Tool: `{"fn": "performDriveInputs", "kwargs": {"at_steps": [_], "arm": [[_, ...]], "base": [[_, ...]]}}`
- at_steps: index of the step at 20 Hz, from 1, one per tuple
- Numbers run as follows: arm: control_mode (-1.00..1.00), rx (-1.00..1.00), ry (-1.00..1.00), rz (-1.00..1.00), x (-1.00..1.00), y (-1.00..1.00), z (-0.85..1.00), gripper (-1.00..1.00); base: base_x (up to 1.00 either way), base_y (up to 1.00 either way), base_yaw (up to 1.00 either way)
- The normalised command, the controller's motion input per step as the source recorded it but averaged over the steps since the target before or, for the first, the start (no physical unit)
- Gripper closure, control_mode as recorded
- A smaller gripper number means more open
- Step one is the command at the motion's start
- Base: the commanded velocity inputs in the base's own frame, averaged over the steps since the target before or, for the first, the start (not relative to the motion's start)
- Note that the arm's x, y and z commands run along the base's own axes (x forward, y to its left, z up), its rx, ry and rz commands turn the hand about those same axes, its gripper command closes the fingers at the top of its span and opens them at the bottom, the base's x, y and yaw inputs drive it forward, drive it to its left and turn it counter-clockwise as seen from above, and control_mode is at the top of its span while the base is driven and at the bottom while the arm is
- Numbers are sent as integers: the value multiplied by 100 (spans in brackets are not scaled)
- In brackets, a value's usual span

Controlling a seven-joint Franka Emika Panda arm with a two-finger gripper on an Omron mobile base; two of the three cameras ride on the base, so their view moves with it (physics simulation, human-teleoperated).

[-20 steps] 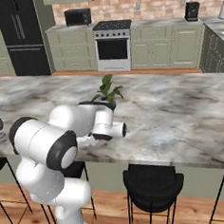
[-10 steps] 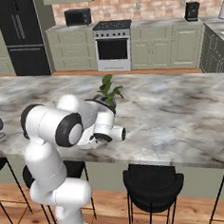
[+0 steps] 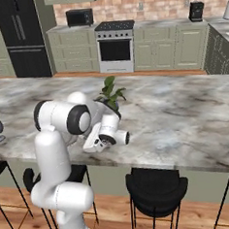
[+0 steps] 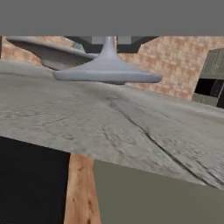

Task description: Retrieve the wine glasses from the counter and place one next to each plate.

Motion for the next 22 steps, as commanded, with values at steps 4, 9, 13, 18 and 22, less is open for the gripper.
{"fn": "performDriveInputs", "kwargs": {"at_steps": [4, 9, 13, 18, 22], "arm": [[-100, 0, 0, 0, 40, 0, -30, 100], [-100, 0, 0, 0, 37, 0, -26, 100], [-100, 0, -1, 0, 23, 1, -22, 100], [-100, 0, -3, 0, 5, 2, -21, 100], [-100, 0, -1, 0, -1, 0, -11, -100]], "base": [[0, 0, 0], [0, 0, 0], [0, 0, 0], [0, 0, 0], [0, 0, 0]]}}
